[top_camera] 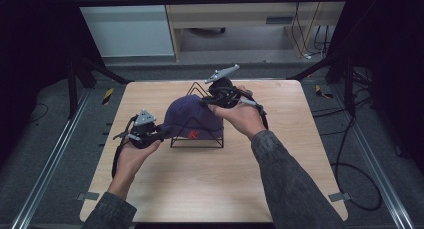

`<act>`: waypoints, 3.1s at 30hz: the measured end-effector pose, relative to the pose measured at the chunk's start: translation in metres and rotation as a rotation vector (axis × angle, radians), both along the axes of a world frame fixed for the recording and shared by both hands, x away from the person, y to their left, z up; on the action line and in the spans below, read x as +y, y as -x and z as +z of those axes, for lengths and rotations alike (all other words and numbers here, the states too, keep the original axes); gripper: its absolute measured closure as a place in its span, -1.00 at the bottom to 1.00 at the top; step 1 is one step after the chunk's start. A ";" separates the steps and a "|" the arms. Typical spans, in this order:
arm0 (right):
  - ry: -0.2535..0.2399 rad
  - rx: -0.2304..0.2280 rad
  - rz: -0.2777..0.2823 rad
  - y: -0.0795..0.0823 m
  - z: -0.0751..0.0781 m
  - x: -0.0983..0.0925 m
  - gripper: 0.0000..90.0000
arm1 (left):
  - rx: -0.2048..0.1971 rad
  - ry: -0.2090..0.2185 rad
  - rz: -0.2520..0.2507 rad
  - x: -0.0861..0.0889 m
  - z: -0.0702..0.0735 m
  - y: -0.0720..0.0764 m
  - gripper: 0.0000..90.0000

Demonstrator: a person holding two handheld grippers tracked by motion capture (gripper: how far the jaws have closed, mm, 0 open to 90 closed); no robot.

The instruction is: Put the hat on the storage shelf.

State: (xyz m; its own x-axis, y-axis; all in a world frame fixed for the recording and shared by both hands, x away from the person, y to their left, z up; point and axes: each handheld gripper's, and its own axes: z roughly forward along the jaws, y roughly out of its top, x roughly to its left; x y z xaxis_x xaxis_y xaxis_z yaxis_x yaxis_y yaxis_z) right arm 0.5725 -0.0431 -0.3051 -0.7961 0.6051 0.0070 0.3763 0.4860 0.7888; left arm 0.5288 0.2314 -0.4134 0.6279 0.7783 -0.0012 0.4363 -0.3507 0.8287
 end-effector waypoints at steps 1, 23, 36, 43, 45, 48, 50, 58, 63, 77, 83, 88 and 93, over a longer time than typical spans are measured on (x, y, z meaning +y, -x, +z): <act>0.004 0.004 -0.002 0.000 -0.001 0.001 0.77 | 0.003 -0.002 0.000 0.000 -0.002 0.000 0.55; 0.020 0.000 -0.012 0.008 -0.005 0.003 0.33 | 0.083 -0.036 0.005 0.007 -0.037 -0.009 0.44; 0.034 -0.015 -0.054 0.016 -0.002 -0.016 0.15 | 0.072 -0.062 0.044 0.010 -0.037 0.002 0.07; 0.057 -0.033 -0.071 0.019 -0.002 -0.021 -0.04 | 0.072 -0.103 0.069 0.007 -0.035 0.011 -0.29; 0.059 -0.042 -0.076 0.020 -0.002 -0.023 -0.10 | 0.078 -0.103 0.072 0.007 -0.035 0.013 -0.43; 0.060 -0.046 -0.081 0.022 -0.001 -0.026 -0.17 | 0.093 -0.111 0.071 0.007 -0.037 0.016 -0.57; 0.062 -0.047 -0.090 0.023 -0.001 -0.028 -0.25 | 0.100 -0.109 0.082 0.008 -0.039 0.018 -0.63; 0.058 -0.046 -0.126 0.025 0.002 -0.041 -0.58 | 0.110 -0.086 0.106 0.018 -0.040 0.023 -0.80; 0.046 -0.072 -0.146 0.029 0.003 -0.054 -0.71 | 0.116 -0.080 0.110 0.025 -0.043 0.025 -0.86; 0.016 -0.067 -0.209 0.042 -0.019 -0.107 -0.84 | 0.130 -0.086 0.121 0.033 -0.053 0.025 -0.88; 0.001 -0.051 -0.243 0.047 -0.034 -0.123 -0.80 | 0.136 -0.100 0.128 0.035 -0.055 0.025 -0.88; -0.009 -0.048 -0.270 0.052 -0.046 -0.140 -0.76 | 0.137 -0.106 0.125 0.033 -0.056 0.025 -0.88; 0.004 -0.035 -0.285 0.056 -0.058 -0.154 -0.75 | 0.141 -0.113 0.124 0.034 -0.057 0.025 -0.88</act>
